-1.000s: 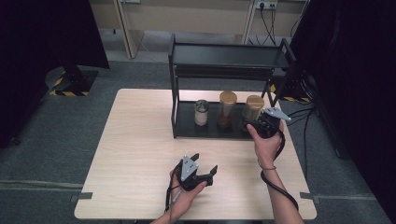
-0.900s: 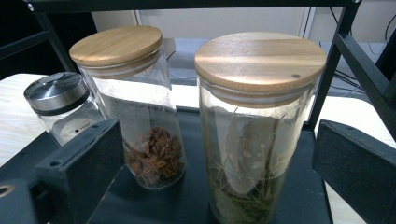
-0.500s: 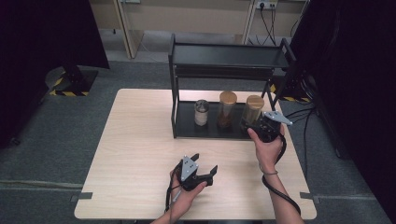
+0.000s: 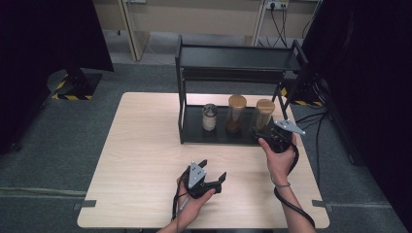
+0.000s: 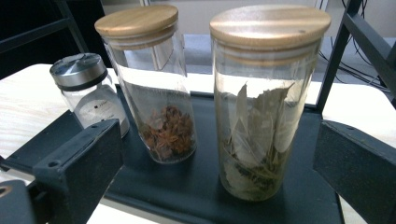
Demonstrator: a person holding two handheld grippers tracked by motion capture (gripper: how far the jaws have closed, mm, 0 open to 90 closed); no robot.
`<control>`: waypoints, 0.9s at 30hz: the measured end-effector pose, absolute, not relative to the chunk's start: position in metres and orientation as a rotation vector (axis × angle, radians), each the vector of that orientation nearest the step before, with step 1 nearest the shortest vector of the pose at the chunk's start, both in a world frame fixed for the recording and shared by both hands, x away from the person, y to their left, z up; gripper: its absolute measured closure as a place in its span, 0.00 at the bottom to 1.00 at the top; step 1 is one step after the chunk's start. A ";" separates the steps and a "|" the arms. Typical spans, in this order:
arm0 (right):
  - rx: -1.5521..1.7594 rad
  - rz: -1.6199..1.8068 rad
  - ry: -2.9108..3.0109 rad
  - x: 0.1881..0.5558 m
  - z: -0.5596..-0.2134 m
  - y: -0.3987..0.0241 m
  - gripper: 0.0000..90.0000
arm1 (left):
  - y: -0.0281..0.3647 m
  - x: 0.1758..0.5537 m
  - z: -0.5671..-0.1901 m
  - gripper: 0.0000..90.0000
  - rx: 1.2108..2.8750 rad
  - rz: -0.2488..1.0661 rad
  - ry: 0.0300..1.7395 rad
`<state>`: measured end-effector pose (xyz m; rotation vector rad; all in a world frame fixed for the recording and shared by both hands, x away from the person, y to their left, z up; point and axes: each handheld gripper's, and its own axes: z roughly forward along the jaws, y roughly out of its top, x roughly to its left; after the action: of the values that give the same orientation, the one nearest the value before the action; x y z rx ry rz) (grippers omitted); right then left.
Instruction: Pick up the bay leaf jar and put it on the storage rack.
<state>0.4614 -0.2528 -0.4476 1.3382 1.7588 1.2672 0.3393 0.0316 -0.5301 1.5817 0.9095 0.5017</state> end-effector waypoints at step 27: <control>1.352 1.276 1.802 0.436 -0.468 -0.262 0.03 | 0.031 0.339 -0.530 0.16 1.581 0.503 0.910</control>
<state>0.4361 -0.2622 -0.4679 1.3523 1.8015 1.2763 0.3392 0.0315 -0.5301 1.5812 0.9096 0.5033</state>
